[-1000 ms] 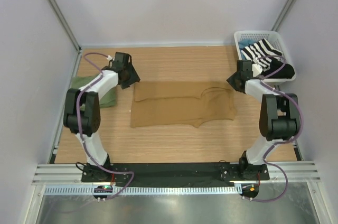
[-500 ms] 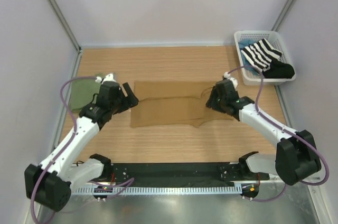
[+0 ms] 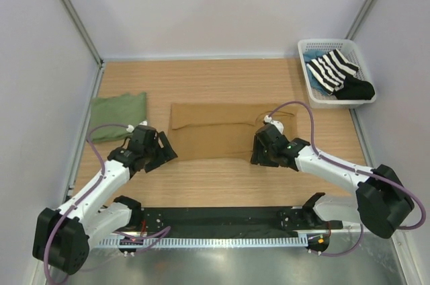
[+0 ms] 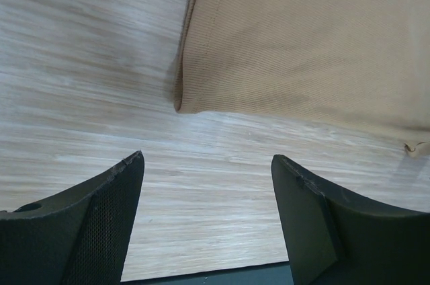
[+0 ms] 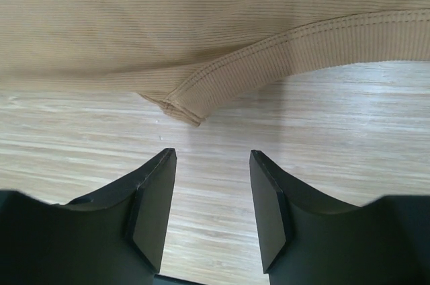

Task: Fold and stack the tank tops
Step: Fold the tank top

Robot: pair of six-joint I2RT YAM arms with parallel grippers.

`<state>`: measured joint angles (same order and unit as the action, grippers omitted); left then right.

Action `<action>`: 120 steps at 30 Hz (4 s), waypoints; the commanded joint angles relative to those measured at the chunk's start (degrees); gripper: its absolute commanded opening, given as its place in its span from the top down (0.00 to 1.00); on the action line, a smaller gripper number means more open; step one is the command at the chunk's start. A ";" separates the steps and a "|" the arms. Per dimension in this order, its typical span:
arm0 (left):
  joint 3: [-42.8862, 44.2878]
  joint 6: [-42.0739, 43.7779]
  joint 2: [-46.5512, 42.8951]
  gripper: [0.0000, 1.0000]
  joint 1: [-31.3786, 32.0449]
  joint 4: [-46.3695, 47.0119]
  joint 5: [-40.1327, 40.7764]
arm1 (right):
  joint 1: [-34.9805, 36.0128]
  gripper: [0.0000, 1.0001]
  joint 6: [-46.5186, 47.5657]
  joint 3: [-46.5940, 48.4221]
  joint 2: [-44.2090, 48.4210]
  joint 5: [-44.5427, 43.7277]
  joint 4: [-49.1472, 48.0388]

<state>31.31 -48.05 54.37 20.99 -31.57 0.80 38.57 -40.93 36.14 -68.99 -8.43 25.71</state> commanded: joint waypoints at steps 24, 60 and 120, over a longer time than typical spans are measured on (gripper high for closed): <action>-3.45 -3.10 5.04 0.40 0.10 8.89 1.58 | 1.95 0.76 -1.00 5.17 -14.59 -3.17 -6.20; -3.10 -2.04 12.26 1.00 0.10 14.97 -3.32 | 3.89 0.99 -0.03 6.57 -5.81 -1.51 2.40; 19.49 -0.46 27.98 1.00 -11.50 14.61 -16.53 | -12.99 0.99 14.91 35.22 -27.85 2.97 8.39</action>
<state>48.51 -47.86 81.08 9.98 -19.64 -14.09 26.15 -27.46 68.34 -95.57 -5.74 33.54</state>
